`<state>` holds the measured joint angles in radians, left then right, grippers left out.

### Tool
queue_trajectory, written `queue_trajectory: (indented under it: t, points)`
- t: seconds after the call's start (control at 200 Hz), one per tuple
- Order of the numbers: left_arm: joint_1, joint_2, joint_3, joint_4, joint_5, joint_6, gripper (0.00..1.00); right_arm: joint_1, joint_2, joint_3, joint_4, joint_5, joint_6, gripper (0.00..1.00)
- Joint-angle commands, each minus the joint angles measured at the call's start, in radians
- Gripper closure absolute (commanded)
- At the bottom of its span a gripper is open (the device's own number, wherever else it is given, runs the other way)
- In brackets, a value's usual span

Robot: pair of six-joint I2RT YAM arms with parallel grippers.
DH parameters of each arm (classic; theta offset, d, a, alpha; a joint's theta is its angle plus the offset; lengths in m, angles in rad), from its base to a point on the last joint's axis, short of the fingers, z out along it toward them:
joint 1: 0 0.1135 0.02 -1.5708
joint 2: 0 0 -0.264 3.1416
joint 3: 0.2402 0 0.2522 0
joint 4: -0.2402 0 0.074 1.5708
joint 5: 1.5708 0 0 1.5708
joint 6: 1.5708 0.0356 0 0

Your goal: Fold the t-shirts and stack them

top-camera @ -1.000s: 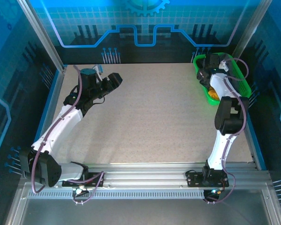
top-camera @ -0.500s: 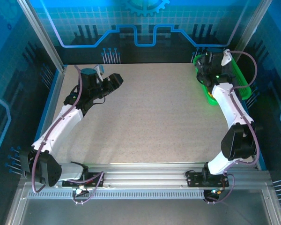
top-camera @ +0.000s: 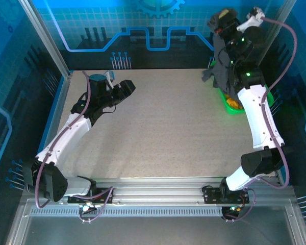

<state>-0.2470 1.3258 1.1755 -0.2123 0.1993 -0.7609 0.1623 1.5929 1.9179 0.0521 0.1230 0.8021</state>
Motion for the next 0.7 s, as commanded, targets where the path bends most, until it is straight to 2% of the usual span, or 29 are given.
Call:
queue_trajectory:
  t: [0.0,0.08,0.185,0.26,0.335,0.4,0.47,0.585,0.655,0.695]
  points:
    - [-0.009,-0.001,0.005,0.009,-0.007,-0.005,0.27,0.068,0.063,0.162,0.147,-0.252,-0.039,1.0]
    - [-0.009,-0.011,-0.004,-0.002,-0.03,-0.006,0.27,0.114,0.138,0.326,0.136,-0.351,-0.026,1.0]
    - [-0.008,-0.037,-0.01,-0.051,-0.104,-0.008,0.25,0.213,0.278,0.604,0.02,-0.43,-0.04,1.0]
    - [-0.009,-0.077,-0.001,-0.125,-0.218,-0.004,0.25,0.27,0.364,0.725,-0.039,-0.442,-0.02,1.0]
    - [-0.009,-0.127,0.021,-0.233,-0.389,-0.007,0.24,0.306,0.41,0.748,-0.077,-0.44,0.007,1.0]
    - [-0.009,-0.168,0.055,-0.334,-0.545,-0.012,0.25,0.319,0.413,0.697,-0.115,-0.428,0.012,1.0]
    - [-0.009,-0.203,0.069,-0.355,-0.62,0.03,0.24,0.317,0.371,0.568,-0.19,-0.357,0.013,1.0]
    - [-0.004,-0.218,0.069,-0.397,-0.64,0.068,0.24,0.3,0.242,0.251,-0.312,-0.183,0.048,1.0]
    - [0.015,-0.216,0.048,-0.439,-0.616,0.036,0.23,0.281,0.174,0.052,-0.359,-0.148,0.052,1.0]
    - [0.032,-0.216,0.026,-0.448,-0.582,0.008,0.23,0.268,0.144,-0.063,-0.412,-0.124,0.074,0.89]
